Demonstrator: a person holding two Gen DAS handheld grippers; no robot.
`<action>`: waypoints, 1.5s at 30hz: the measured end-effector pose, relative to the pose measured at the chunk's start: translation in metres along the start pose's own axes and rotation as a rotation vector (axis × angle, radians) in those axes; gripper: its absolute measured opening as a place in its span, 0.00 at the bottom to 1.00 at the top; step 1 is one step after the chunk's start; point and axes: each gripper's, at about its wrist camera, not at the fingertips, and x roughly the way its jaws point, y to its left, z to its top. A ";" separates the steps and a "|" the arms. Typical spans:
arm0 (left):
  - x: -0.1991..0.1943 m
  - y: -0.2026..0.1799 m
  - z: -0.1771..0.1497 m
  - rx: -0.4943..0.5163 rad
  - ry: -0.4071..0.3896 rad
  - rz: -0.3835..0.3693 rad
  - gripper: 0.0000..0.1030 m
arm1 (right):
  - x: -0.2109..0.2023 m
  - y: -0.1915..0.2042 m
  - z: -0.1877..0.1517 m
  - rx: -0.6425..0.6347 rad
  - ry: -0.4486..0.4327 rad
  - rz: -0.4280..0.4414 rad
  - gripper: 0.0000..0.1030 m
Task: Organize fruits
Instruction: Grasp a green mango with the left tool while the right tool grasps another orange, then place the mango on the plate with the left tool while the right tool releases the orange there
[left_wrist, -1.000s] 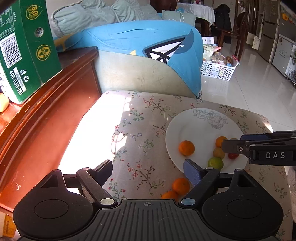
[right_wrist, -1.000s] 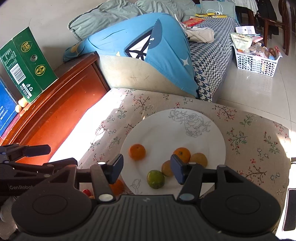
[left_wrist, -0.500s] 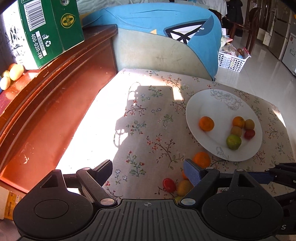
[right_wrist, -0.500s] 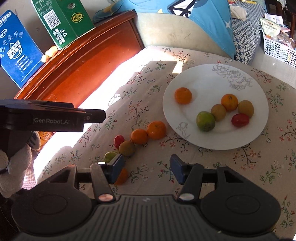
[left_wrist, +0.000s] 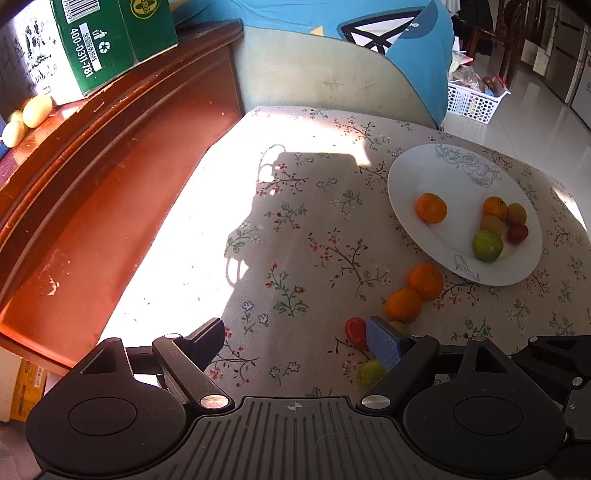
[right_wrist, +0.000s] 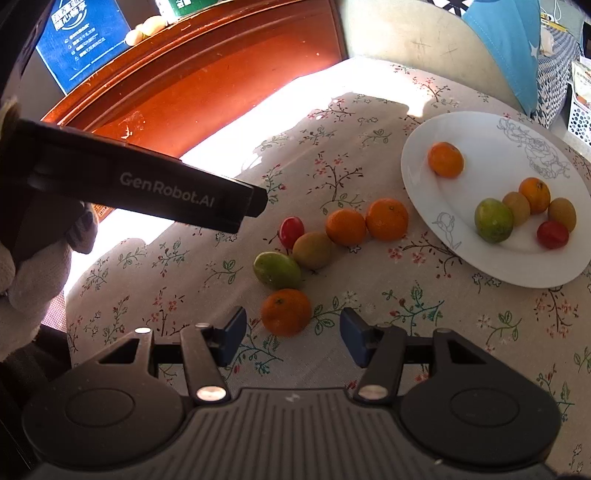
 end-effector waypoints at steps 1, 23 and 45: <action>0.001 0.001 -0.001 -0.002 0.004 -0.002 0.83 | 0.002 0.002 -0.001 -0.011 -0.001 -0.003 0.55; 0.022 -0.031 -0.023 0.062 0.092 -0.100 0.83 | -0.019 -0.058 -0.004 0.121 -0.023 -0.173 0.30; 0.027 -0.039 -0.031 0.038 0.062 -0.147 0.32 | -0.018 -0.058 -0.005 0.127 -0.025 -0.177 0.30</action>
